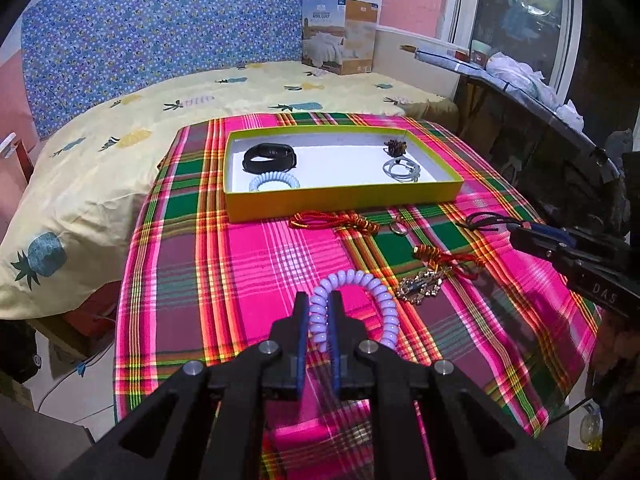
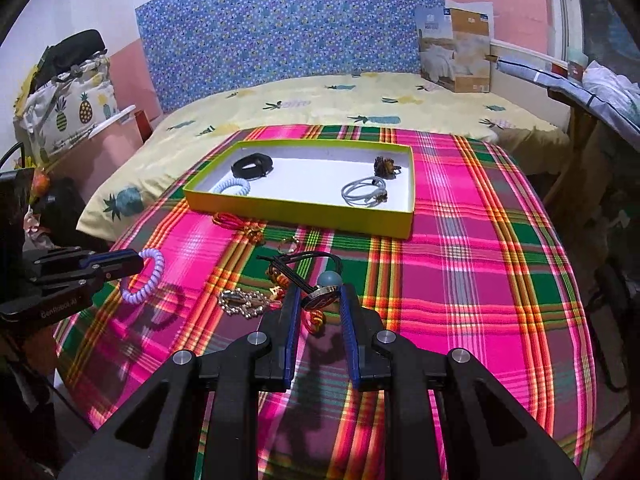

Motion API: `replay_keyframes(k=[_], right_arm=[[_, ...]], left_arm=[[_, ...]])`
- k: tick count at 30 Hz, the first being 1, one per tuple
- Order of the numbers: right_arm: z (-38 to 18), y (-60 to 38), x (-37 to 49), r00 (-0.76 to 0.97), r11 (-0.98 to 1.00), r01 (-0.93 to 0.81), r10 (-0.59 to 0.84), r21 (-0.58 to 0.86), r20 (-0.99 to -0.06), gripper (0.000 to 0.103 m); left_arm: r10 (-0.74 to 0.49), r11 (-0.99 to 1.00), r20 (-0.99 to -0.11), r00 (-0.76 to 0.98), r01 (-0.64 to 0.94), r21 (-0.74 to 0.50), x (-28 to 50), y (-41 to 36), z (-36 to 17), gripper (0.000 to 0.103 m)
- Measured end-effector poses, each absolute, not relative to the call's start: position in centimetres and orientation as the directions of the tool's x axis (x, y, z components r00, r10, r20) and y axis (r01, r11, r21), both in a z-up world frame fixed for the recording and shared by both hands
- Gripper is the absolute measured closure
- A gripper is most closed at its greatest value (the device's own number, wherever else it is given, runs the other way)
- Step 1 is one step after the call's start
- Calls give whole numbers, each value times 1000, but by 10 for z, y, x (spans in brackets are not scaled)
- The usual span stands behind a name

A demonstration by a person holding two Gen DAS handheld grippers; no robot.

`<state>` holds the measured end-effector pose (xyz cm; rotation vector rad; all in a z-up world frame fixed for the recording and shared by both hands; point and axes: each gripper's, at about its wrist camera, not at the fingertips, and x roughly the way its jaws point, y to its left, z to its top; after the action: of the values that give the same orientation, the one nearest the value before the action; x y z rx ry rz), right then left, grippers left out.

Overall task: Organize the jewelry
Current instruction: 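Carry the lavender coil in the left tool over the box while the right tool carries the black hair tie, then open the left tool over the box while the right tool releases the black hair tie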

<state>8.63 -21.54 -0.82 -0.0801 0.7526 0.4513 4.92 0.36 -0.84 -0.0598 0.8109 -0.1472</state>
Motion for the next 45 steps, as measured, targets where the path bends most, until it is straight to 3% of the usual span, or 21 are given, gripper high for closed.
replay_keyframes(k=[28,45], right_arm=[[13,-202,155,668,897,-433,386,88,-636,83],[-17,-184,251,621,908,-411,342,78,-705,83]], left_arm=[[-154,988,-681,715,120,-98,138,1,24,93],[-162,987,-717,678,117,-112,231,-2,1,93]])
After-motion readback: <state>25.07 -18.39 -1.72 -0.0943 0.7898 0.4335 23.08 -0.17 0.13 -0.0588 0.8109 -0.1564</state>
